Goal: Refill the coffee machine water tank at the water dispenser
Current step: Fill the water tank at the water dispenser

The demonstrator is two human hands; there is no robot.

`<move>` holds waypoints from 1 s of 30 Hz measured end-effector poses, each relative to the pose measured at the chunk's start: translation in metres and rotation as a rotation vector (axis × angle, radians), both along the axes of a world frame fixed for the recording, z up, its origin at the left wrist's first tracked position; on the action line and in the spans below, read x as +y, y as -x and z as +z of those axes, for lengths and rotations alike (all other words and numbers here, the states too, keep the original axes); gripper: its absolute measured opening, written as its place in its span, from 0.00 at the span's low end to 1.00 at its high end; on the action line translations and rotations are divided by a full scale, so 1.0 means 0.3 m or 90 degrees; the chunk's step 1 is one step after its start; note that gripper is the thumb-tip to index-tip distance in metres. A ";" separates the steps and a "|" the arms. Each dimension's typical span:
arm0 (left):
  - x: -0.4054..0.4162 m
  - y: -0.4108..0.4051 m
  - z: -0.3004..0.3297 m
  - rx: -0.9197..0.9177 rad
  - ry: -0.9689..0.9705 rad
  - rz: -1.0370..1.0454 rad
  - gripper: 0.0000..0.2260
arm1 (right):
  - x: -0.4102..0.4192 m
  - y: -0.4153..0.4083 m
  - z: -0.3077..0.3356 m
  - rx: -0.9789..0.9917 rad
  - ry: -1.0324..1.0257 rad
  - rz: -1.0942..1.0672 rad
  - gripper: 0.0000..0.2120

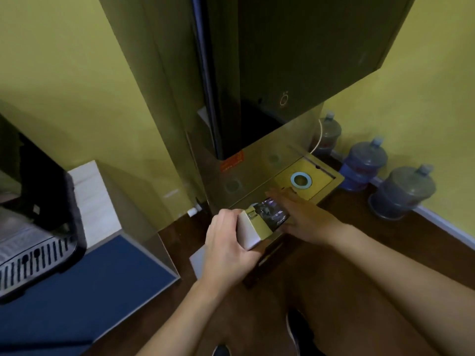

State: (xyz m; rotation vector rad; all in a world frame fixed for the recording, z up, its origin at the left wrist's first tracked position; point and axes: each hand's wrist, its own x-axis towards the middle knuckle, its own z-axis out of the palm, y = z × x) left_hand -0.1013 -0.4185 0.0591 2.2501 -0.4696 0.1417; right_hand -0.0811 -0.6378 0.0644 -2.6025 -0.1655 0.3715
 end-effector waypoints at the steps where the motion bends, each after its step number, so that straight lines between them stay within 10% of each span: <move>1: -0.034 -0.001 -0.010 -0.006 -0.022 0.019 0.24 | -0.021 0.001 -0.028 -0.006 -0.015 -0.015 0.41; 7: -0.229 -0.010 -0.033 -0.040 -0.116 0.183 0.21 | -0.108 0.051 -0.217 0.050 -0.153 -0.063 0.37; 30: -0.449 -0.213 -0.030 0.030 -0.505 0.154 0.28 | -0.144 -0.114 -0.400 0.354 -0.468 -0.034 0.43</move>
